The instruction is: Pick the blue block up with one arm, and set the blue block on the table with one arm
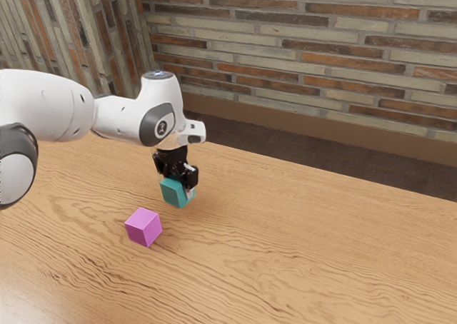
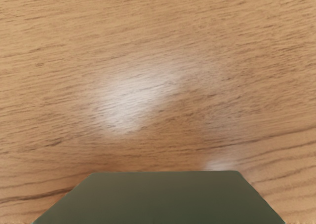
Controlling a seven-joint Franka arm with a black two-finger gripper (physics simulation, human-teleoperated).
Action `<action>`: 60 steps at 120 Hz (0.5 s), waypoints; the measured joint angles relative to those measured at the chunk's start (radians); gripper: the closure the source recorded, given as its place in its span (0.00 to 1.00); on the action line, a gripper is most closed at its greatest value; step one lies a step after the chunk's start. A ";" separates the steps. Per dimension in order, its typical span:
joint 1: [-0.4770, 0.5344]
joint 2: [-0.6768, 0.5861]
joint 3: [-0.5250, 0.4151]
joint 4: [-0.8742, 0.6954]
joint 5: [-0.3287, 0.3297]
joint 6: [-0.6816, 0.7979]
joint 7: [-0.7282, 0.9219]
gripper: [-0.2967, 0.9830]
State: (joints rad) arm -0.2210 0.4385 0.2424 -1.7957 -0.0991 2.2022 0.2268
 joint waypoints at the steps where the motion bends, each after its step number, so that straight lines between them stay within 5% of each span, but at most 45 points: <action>1: 0.000 0.001 0.000 0.000 0.000 0.000 0.000 0.46; 60: -0.002 -0.009 0.000 0.000 -0.012 -0.011 0.007 0.30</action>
State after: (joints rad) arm -0.2228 0.4296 0.2423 -1.7955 -0.1110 2.1911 0.2337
